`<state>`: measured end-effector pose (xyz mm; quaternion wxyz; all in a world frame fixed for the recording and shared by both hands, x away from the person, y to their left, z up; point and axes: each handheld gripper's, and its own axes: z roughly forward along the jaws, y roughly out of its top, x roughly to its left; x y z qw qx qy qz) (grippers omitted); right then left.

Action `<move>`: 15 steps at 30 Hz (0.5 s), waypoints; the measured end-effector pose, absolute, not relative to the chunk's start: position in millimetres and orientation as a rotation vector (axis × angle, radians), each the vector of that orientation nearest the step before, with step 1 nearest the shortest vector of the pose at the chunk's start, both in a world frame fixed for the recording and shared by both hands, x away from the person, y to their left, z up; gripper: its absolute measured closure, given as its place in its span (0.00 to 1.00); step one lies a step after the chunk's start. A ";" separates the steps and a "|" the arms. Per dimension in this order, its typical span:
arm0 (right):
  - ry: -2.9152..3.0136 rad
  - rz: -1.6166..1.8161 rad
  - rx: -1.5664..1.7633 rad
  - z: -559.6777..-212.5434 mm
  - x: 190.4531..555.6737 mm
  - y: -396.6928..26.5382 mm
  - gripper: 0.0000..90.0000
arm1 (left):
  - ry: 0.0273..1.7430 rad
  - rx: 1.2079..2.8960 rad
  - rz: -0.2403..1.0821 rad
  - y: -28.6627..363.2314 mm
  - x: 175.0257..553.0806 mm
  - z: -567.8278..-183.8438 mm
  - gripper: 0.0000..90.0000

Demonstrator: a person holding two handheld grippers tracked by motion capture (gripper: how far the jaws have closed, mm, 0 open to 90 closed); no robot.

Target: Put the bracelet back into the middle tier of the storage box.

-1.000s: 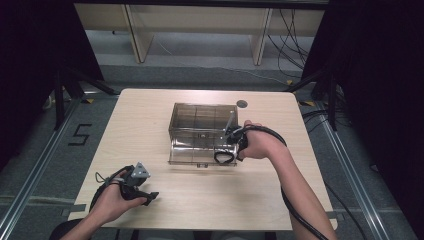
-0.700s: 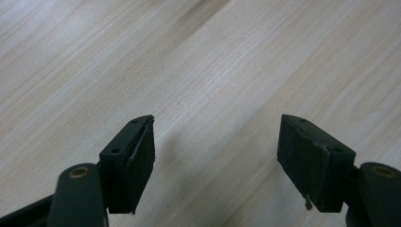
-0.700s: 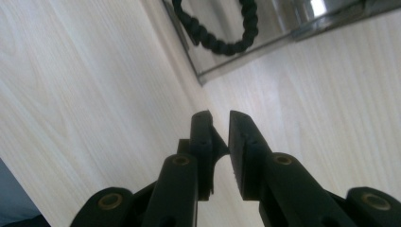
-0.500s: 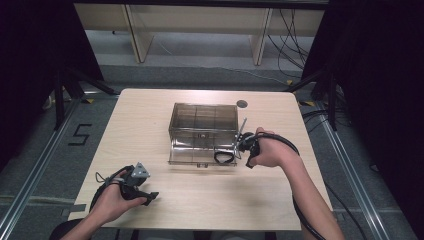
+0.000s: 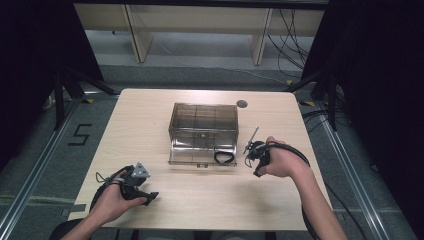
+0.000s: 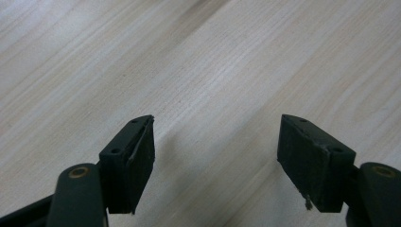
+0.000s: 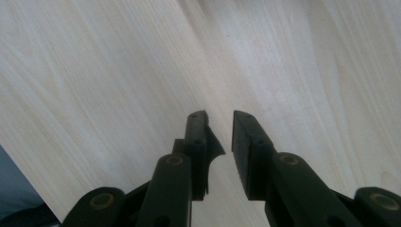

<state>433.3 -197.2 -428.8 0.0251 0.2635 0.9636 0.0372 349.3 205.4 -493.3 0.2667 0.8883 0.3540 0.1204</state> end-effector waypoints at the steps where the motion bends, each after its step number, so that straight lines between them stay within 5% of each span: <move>1: 2.983 0.143 0.819 -430.5 432.7 -199.4 0.85 | 0.959 2.398 0.324 205.5 349.1 -493.2 0.31; 15: 2.967 0.116 0.897 -440.9 427.7 -213.0 0.79 | 0.956 2.390 0.326 205.1 349.2 -492.1 0.31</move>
